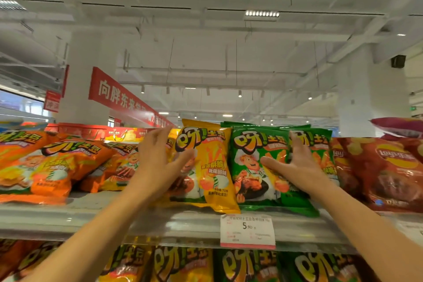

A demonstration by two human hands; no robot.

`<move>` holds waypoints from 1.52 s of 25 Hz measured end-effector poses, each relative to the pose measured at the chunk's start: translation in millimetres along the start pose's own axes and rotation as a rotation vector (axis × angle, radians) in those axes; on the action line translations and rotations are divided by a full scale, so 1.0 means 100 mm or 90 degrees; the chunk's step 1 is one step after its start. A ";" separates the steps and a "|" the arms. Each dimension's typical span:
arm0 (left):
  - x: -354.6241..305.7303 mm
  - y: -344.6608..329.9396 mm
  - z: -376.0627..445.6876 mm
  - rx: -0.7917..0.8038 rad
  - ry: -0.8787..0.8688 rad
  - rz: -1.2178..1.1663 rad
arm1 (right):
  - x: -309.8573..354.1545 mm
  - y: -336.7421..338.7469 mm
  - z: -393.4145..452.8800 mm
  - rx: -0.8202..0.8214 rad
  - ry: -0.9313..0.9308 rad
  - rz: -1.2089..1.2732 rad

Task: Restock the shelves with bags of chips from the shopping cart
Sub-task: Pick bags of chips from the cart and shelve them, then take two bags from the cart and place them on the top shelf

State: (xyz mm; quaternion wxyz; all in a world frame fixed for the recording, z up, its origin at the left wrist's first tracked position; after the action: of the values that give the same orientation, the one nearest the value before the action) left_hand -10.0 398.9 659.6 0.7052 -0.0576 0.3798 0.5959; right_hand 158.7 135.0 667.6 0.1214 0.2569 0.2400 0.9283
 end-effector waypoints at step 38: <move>-1.99 -3.70 -4.77 0.663 -0.534 -0.047 | -2.13 1.32 -5.76 -0.268 -0.417 -0.039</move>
State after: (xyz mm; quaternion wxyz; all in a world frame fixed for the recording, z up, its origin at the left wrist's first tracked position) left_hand 94.4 -119.3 306.5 0.7487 0.5140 0.3088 0.2825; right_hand 15.8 -273.3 211.7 0.2696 0.5018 0.0003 0.8219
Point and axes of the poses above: each hand's wrist, its own z-axis towards the middle knuckle, its own y-axis out of the back of the hand, x = y × z, the point moved 3 cm from there along z, towards the middle knuckle, and after that the axes turned 15 degrees about y, right-handed, at the moved point
